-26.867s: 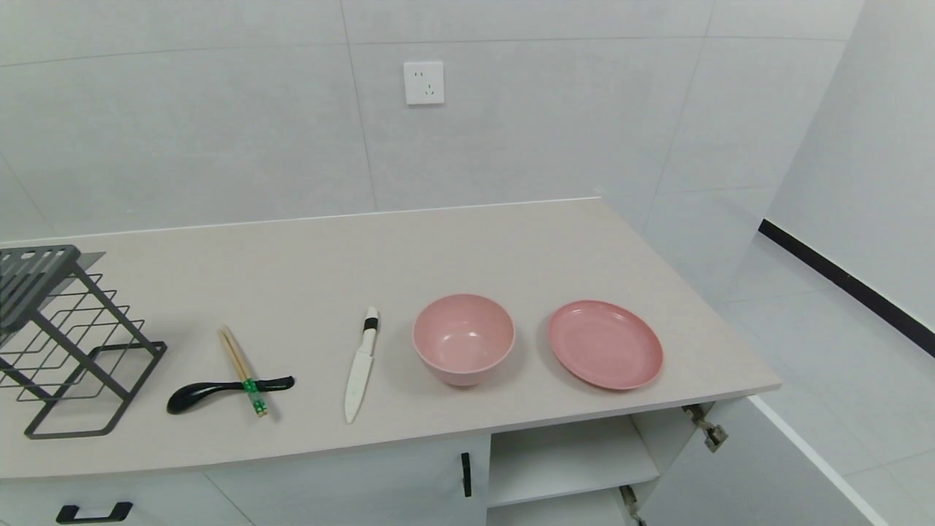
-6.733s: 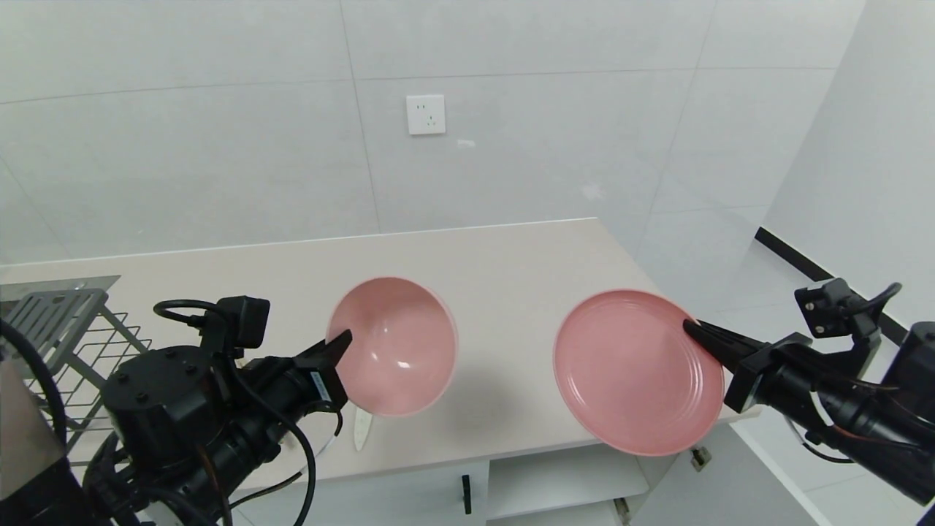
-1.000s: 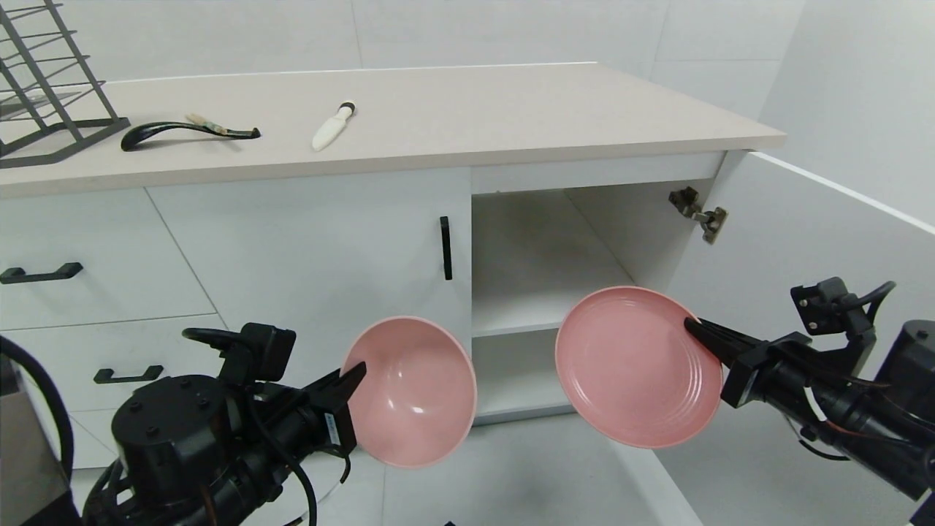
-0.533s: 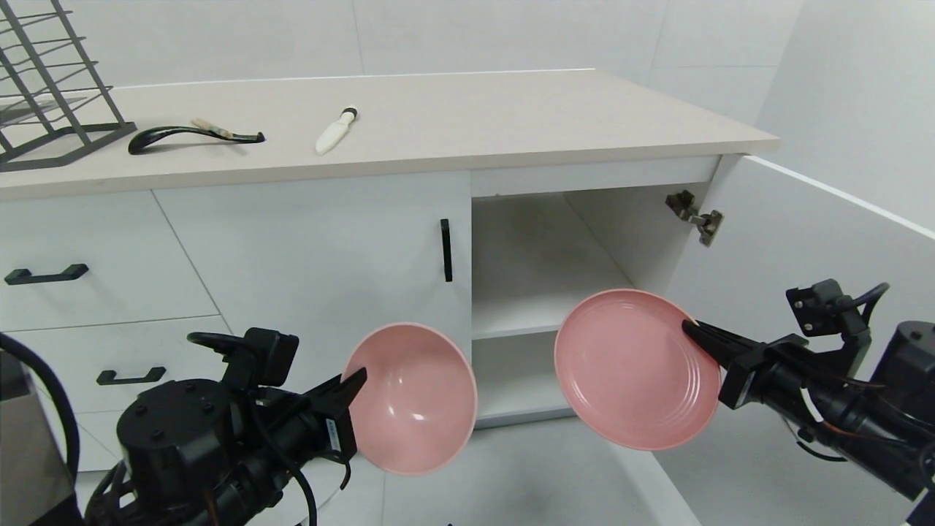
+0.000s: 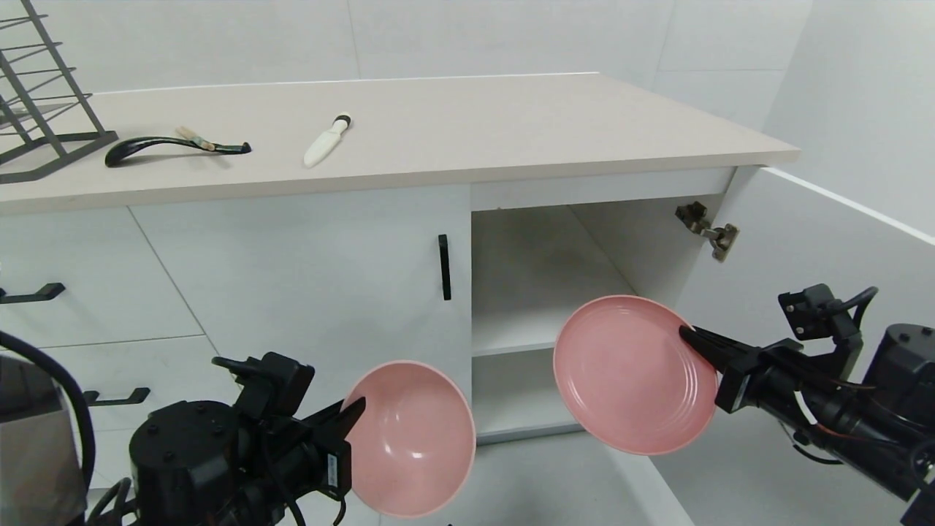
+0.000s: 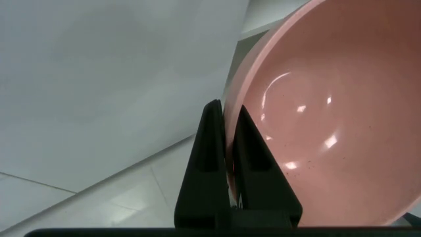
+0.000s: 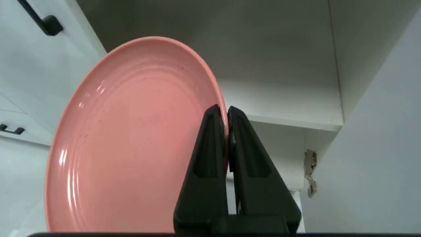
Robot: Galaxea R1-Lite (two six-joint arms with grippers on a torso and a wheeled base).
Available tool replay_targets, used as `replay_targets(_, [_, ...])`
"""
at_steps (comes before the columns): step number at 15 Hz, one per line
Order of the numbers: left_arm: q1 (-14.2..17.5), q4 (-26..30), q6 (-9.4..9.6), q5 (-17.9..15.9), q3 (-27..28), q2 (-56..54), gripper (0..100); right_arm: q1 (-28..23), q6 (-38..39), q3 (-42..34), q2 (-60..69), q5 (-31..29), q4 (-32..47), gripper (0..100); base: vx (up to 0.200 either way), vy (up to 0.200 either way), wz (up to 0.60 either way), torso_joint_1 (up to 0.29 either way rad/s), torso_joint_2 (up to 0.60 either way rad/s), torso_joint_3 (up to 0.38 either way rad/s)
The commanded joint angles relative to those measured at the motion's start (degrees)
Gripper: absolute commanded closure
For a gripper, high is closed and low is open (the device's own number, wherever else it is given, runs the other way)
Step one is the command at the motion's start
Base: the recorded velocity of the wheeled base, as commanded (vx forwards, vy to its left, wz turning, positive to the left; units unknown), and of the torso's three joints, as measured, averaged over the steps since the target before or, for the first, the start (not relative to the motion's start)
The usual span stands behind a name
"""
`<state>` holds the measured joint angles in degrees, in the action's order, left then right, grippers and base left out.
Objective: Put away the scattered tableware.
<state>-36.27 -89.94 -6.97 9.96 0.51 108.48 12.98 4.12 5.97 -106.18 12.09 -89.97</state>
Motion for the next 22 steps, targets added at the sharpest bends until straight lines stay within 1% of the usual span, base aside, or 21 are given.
replay_targets(1, [-0.1,-0.1,0.03,0.1,-0.1,0.0,100,0.0,0.0,0.0,-0.7,0.0,0.0,100,0.0,0.0,0.0,0.0,0.0,0.0])
replay_targets(2, [-0.6,-0.1,0.03,0.1,-0.1,-0.1,100,0.0,0.4,0.0,-0.8,0.0,0.0,100,0.0,0.0,0.0,0.0,0.0,0.0])
replay_targets(4, [-1.4,-0.1,0.12,0.0,-0.2,-0.8,100,0.0,3.9,0.4,-1.0,0.0,0.0,100,0.0,0.0,0.0,0.0,0.0,0.0])
replay_targets(6, [-0.7,-0.1,0.03,0.1,-0.3,-0.5,100,0.0,6.6,0.7,-1.2,0.0,0.0,100,0.0,0.0,0.0,0.0,0.0,0.0])
replay_targets(9, [-1.1,-0.1,-0.15,0.1,-0.3,-0.4,100,0.6,7.2,0.8,-3.2,0.0,0.0,100,0.2,0.0,0.0,0.001,0.0,0.004])
replay_targets(10, [-1.4,-0.1,-0.06,0.1,-0.3,-0.4,100,1.0,8.1,0.5,-3.6,0.0,0.0,100,0.0,0.0,0.0,0.0,0.0,0.0])
replay_targets(17, [-1.7,-0.1,0.03,0.1,-0.3,0.1,100,1.7,8.0,0.6,-5.4,0.0,0.0,100,0.0,0.0,0.0,0.0,0.0,0.0])
replay_targets(22, [-1.7,-0.1,0.03,0.1,-0.2,0.2,100,3.3,7.3,-0.2,-5.1,-0.1,0.0,100,0.0,0.0,0.0,0.0,0.0,0.0])
